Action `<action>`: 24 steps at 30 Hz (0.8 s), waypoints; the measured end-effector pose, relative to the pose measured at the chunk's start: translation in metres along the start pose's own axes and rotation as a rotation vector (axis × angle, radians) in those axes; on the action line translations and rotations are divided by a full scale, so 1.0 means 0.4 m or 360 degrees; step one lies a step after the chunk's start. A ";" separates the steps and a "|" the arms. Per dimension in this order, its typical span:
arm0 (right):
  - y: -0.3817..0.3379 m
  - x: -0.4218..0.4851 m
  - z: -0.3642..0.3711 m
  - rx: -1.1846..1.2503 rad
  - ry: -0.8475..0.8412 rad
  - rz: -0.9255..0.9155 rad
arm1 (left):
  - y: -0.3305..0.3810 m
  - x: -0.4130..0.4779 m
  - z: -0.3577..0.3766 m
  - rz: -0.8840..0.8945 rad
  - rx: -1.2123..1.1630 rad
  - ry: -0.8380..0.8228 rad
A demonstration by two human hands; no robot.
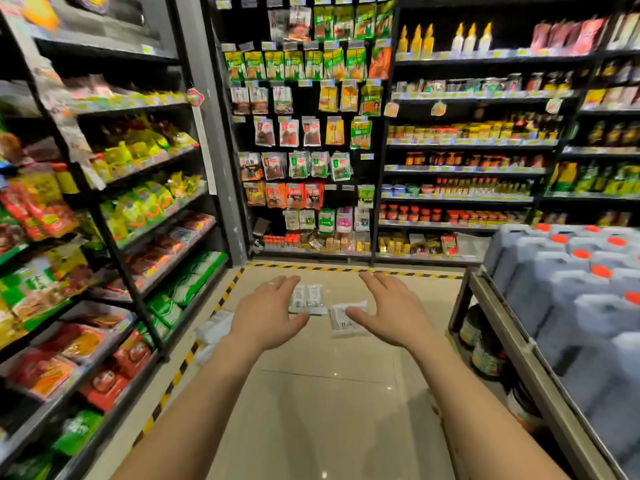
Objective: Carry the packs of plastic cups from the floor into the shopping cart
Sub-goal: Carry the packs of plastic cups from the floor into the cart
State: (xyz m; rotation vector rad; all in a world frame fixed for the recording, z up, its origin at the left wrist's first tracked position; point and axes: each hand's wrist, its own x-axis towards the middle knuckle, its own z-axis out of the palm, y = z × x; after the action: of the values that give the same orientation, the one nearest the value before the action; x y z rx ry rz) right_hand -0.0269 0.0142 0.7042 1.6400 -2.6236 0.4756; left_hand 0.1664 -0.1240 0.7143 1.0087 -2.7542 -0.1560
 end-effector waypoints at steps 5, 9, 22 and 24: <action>0.098 0.263 0.043 -0.0006 -0.0048 0.0034 | -0.037 0.278 0.066 -0.0013 -0.0015 -0.0071; 0.186 0.479 0.110 -0.0034 -0.0065 0.0068 | -0.101 0.517 0.156 0.0015 0.0007 -0.0130; 0.422 1.207 0.347 0.0007 -0.0122 0.0381 | -0.263 1.356 0.410 0.0159 -0.0179 -0.0316; 0.467 1.295 0.390 0.0019 -0.0154 0.0416 | -0.275 1.455 0.461 0.0159 -0.0217 -0.0371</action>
State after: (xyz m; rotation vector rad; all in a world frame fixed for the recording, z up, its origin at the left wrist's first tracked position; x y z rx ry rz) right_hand -0.4016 -0.4049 0.5962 1.3604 -2.9288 0.4269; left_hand -0.2405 -0.5797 0.6062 0.8648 -2.9451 -0.4662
